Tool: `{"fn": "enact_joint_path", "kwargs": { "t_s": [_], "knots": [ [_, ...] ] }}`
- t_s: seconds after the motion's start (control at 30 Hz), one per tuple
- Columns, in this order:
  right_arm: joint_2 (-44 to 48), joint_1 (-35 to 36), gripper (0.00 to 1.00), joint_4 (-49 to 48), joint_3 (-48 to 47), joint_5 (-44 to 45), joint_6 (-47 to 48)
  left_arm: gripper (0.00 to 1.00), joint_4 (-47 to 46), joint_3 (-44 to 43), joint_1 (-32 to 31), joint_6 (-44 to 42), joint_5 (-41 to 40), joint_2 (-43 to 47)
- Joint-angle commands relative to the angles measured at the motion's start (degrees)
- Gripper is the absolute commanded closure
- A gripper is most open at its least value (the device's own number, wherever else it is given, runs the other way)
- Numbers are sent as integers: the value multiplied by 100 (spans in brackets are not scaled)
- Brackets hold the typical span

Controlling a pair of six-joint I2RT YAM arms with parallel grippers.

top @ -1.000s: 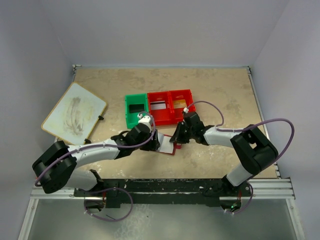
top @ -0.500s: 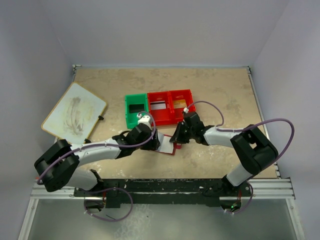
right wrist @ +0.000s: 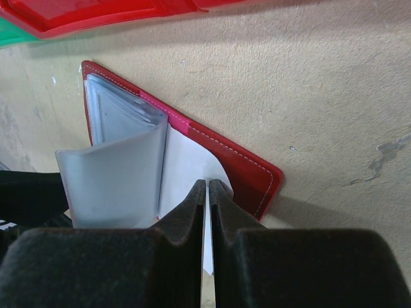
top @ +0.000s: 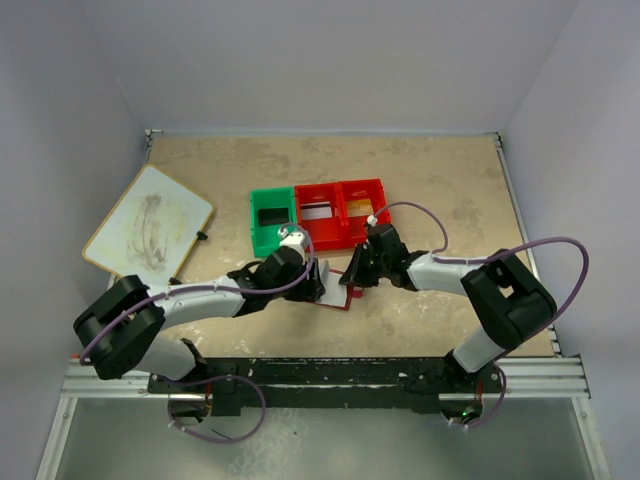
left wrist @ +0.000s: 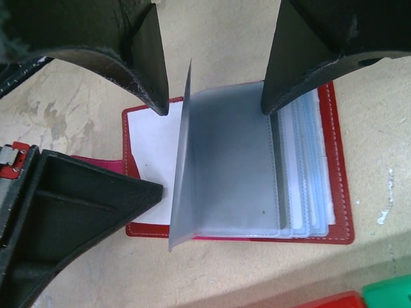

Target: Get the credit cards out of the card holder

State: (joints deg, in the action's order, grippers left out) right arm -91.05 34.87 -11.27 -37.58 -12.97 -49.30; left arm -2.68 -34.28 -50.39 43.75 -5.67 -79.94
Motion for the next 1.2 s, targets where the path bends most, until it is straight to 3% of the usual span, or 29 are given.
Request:
{"fn": "enact_joint_path", "kwargs": {
  "t_s": [0.0,0.37,0.63,0.77,1.07,1.17],
  "knots": [
    [83,19,91,179,102,322,92,43,-441,-157,-6,-2,463,45],
    [403,19,92,296,77,470,-74,45,-1195,-388,-23,33,1542,-357],
    [1596,15,89,666,199,1080,-549,47,-1715,-477,-104,160,2031,-942],
    [2001,5,86,548,144,949,-398,48,-1760,-477,-144,164,2014,-1017],
    [1059,28,87,42,-353,-219,261,50,-1524,-265,-208,124,1811,-730],
    [598,77,88,225,-408,-188,250,50,-1200,-272,-208,-26,1631,-470]
  ]
}}
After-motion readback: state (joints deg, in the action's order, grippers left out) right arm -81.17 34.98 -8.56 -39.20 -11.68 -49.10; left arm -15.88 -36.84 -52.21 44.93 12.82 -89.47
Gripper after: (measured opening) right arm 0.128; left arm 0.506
